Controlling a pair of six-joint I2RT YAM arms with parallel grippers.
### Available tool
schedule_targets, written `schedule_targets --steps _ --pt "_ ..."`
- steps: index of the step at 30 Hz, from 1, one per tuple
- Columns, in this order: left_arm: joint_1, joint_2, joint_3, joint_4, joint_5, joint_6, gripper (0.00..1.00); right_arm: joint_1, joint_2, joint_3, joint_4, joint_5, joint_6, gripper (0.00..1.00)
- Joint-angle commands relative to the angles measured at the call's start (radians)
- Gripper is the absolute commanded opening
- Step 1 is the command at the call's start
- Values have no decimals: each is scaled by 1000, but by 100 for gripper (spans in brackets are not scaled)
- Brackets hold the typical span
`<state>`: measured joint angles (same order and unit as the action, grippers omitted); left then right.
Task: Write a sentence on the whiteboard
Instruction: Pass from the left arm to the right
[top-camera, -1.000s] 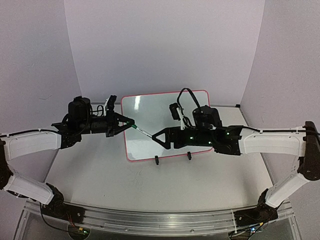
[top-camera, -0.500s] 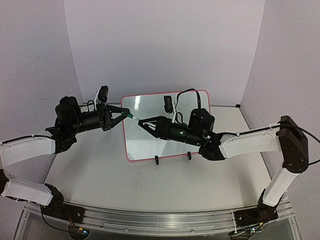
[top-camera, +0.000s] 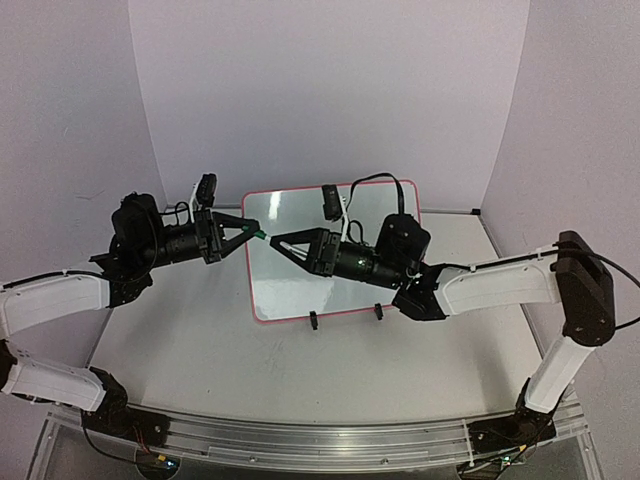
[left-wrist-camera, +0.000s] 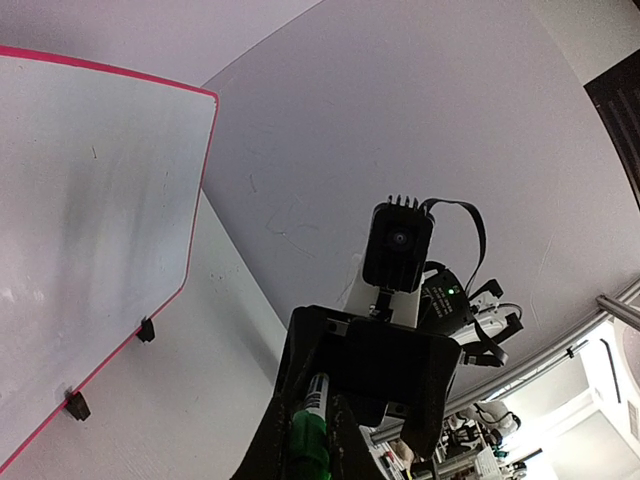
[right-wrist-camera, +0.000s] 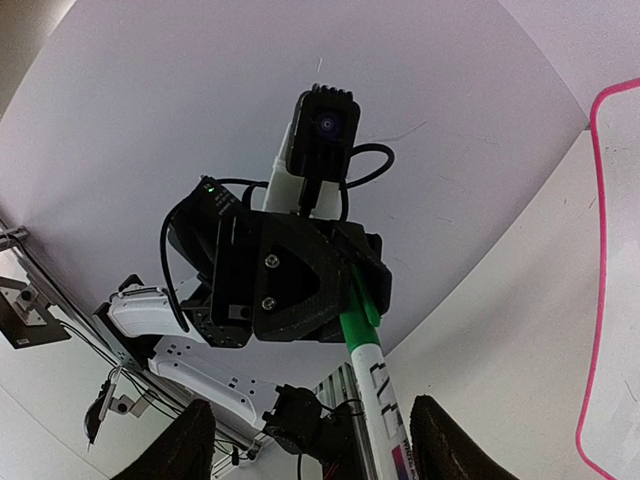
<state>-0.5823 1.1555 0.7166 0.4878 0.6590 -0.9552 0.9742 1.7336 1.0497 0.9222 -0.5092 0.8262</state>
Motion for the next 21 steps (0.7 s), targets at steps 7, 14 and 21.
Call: schedule_targets --steps 7,14,21 --pt "1 -22 37 -93 -6 67 0 22 23 59 61 -22 9 46" --pt "1 0 41 -107 17 61 0 29 19 61 61 -12 -6 36" --pt "1 4 43 -106 22 60 0 35 18 64 72 -10 -21 19"
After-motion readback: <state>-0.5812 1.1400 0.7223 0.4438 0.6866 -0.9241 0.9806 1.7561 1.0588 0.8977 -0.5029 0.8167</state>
